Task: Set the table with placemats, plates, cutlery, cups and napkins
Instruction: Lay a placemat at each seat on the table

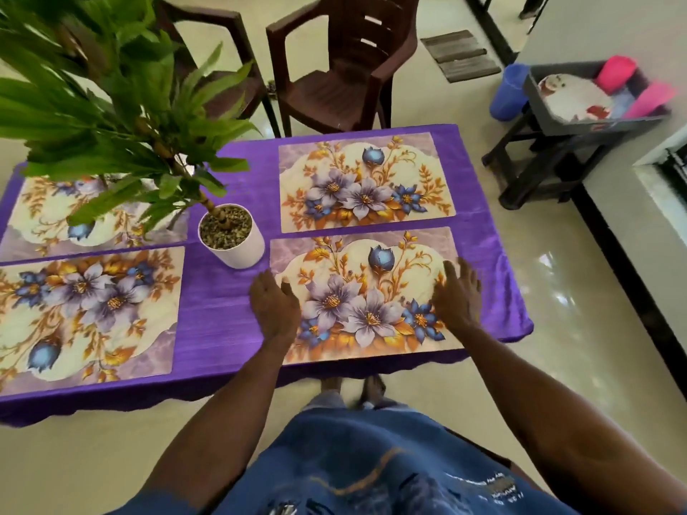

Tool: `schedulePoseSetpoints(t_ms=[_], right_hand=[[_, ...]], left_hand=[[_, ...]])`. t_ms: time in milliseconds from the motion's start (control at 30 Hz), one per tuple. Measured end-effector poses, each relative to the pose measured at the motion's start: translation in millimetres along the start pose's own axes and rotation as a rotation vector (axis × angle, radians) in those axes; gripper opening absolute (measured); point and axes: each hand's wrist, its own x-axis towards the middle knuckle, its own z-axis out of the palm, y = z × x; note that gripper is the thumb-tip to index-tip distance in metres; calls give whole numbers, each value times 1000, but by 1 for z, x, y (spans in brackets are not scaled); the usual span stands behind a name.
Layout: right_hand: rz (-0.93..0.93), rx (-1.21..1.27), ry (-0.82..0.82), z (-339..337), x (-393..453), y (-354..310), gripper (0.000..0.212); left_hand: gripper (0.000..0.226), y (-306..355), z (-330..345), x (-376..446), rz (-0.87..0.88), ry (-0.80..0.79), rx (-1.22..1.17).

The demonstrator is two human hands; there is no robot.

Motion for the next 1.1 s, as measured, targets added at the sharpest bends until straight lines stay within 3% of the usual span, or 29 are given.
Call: schedulePoseSetpoints(t_ms=[133,233,333,1100], right_hand=[[-149,-19,-140,16,-7,-3,52],[-142,-13,-202,25,-6,-2,57],[-150,-15,-214,25,-1,-3,59],[-191,4,-305,25,11,0,64]], left_hand=[[50,-15,18,-21,261,-174,226],[63,-25,23,-29,272,-335,366],[67,-25,20,-26,274,-387,400],[68,-31,21,-22,277,-425,371]])
